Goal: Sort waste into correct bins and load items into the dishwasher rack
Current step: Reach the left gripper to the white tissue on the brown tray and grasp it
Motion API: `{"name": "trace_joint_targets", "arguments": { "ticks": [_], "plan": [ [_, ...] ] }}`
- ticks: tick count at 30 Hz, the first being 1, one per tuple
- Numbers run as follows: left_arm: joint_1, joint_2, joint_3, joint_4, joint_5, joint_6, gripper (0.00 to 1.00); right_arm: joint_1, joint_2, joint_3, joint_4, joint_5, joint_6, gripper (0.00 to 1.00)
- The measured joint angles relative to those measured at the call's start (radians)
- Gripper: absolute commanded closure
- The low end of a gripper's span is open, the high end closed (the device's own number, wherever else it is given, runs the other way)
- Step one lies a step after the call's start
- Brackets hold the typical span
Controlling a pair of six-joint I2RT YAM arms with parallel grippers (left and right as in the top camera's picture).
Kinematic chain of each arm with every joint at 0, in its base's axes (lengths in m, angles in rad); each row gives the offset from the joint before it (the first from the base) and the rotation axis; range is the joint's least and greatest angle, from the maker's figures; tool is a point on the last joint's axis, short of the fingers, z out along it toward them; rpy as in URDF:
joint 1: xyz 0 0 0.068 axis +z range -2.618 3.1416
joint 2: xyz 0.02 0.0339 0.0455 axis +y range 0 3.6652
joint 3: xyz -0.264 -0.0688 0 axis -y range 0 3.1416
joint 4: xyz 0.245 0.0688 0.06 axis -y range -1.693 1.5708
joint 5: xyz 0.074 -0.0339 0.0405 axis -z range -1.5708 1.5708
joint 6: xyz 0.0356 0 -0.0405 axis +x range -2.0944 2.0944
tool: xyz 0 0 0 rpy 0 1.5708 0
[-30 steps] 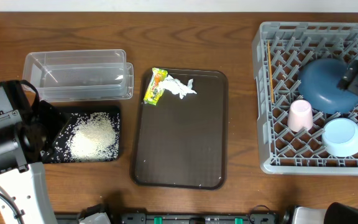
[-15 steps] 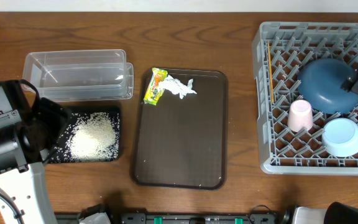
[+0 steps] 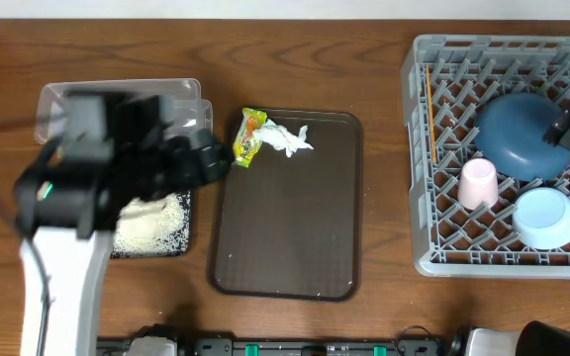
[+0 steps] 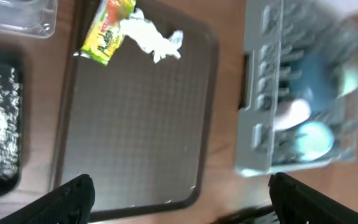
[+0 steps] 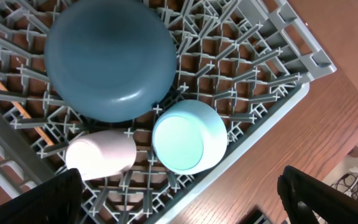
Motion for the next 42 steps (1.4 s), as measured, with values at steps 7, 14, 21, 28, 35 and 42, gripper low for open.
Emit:
{"name": "trace_joint_targets", "arguments": {
  "ticks": [7,14,21,28,35,42],
  "plan": [
    [-0.165,0.321,0.109,0.137,-0.208,0.044,0.08,0.0,0.0,0.0,0.0,0.0,0.0,0.01],
    [-0.229,0.533,0.109,0.281,-0.293,0.089,0.08,0.0,0.0,0.0,0.0,0.0,0.0,0.01],
    [-0.275,0.709,0.109,0.434,-0.314,0.074,0.09,0.0,0.0,0.0,0.0,0.0,0.0,0.01],
    [-0.309,0.826,0.109,0.509,-0.371,0.024,0.14,0.0,0.0,0.0,0.0,0.0,0.0,0.01],
    [-0.324,0.891,0.109,0.556,-0.415,-0.036,0.16,0.0,0.0,0.0,0.0,0.0,0.0,0.01],
    [-0.349,0.916,0.109,0.568,-0.423,-0.076,0.43,0.0,0.0,0.0,0.0,0.0,0.0,0.01]
  ]
}}
